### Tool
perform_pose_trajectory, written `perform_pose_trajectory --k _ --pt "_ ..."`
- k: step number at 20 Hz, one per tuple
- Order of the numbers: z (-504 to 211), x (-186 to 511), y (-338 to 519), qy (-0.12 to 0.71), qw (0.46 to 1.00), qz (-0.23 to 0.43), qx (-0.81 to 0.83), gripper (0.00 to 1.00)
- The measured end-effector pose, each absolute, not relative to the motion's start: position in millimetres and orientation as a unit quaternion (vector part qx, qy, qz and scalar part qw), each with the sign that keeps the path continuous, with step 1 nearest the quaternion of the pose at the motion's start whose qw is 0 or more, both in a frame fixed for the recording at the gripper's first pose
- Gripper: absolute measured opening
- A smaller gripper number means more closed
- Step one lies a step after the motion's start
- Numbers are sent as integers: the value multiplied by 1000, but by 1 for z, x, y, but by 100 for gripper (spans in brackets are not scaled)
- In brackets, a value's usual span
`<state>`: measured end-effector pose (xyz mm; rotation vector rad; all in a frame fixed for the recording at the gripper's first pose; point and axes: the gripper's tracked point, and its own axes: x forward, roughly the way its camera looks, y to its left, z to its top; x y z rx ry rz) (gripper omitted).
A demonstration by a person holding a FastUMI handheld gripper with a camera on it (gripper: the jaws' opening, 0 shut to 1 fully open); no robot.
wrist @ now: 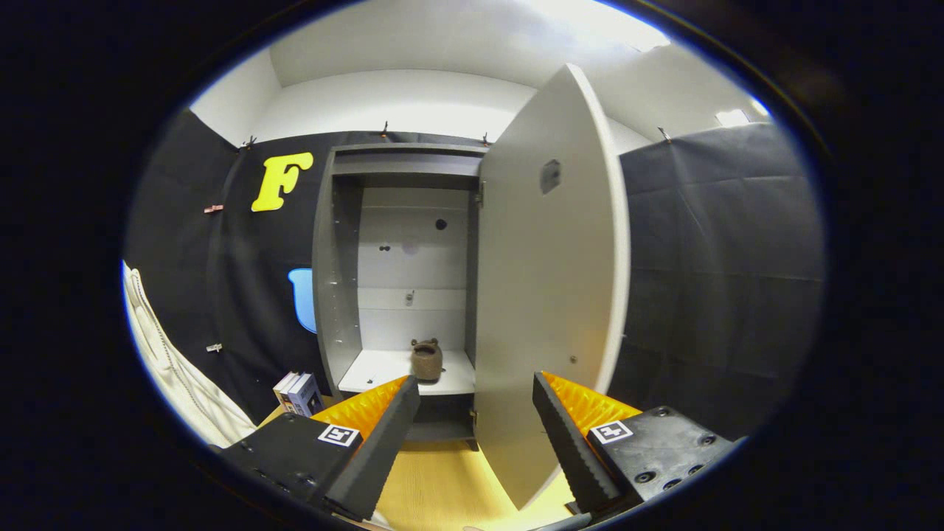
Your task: Open the shoe cabinet door, grab the shoes and put them into the shoe cabinet, then close the shoe cabinet door.
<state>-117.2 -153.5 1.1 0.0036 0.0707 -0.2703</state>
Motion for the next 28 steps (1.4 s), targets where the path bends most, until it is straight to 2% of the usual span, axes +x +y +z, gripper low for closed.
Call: perform_pose_trajectory --k 6,13,18,28 --pt "-7 -165 -216 49 987 -145 47 98" --pt "-8 -174 -321 58 989 -130 50 98" --pt "-31 -132 -368 77 990 -90 82 98" --pt "-54 -35 -355 87 996 -4 29 98"
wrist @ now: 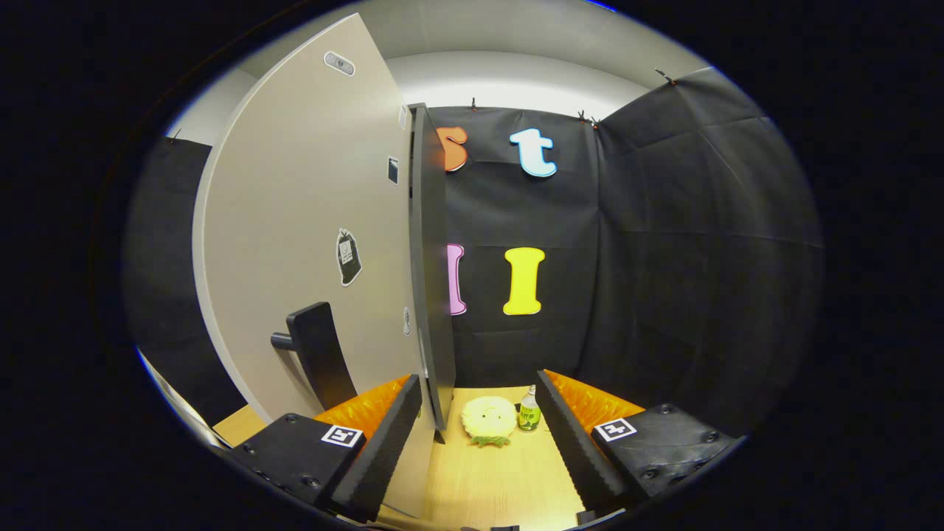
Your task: Open the shoe cabinet door, grab the shoes and put them into the shoe cabinet, then close the shoe cabinet door.
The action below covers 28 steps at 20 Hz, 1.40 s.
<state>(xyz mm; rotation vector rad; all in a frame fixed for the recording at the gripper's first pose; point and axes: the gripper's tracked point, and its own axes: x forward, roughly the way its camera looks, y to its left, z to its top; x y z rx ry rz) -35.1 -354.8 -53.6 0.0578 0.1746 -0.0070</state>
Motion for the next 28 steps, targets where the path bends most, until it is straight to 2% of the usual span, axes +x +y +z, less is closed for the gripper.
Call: perform_pose_trajectory --k 9,24,28 --pt "-53 -30 -330 86 996 16 36 94" --pt "-53 -30 -210 71 996 -43 26 94" --pt "-57 -19 -173 71 997 -35 25 94"
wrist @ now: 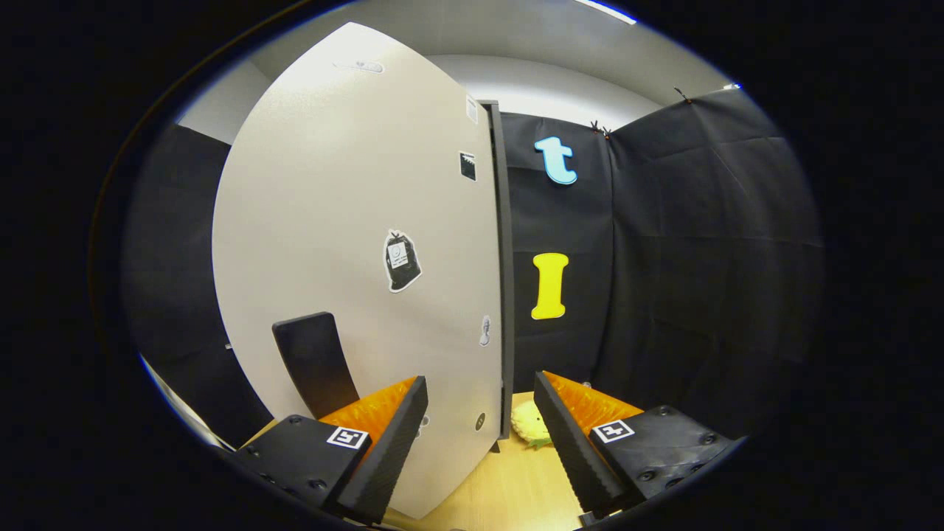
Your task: Open the shoe cabinet door, grab the shoes and put them into the shoe cabinet, then close the shoe cabinet door.
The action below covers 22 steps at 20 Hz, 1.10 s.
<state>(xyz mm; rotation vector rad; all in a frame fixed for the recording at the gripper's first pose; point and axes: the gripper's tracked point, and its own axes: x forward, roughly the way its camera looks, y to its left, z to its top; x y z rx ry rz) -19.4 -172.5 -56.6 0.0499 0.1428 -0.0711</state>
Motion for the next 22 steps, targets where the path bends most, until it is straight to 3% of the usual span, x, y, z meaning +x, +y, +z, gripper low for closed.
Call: perform_pose_trajectory --k 11,22 --pt "-64 32 -60 78 995 59 9 96" --pt "-63 14 -46 79 994 69 6 96"
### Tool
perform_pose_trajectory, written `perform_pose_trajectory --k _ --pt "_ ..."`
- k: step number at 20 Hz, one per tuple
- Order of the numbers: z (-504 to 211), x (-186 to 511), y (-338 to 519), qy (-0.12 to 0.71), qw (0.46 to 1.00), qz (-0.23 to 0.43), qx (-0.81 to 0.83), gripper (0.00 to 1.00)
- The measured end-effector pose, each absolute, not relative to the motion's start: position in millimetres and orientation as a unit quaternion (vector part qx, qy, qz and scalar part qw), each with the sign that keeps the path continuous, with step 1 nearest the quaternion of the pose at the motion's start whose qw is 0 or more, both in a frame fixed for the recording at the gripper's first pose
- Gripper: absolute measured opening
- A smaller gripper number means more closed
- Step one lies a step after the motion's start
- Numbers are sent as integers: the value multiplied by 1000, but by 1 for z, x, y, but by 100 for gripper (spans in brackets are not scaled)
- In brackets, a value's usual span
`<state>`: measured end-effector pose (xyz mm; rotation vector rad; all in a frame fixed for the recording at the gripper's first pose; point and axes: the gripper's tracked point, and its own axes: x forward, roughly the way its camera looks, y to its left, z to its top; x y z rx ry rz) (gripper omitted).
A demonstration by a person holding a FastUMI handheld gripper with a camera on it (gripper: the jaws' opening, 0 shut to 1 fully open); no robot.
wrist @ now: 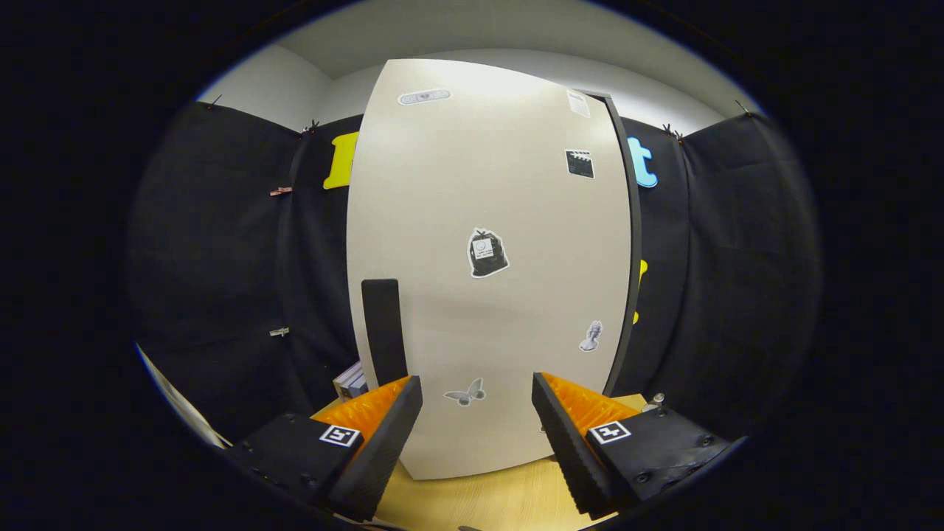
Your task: Open the shoe cabinet door, grab the shoes and put them into the shoe cabinet, then close the shoe cabinet door.
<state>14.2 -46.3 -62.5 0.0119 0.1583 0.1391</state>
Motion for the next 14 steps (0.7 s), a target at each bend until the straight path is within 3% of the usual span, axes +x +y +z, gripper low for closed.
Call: perform_pose_trajectory --k 14 --pt "-56 3 -48 66 995 73 3 96"
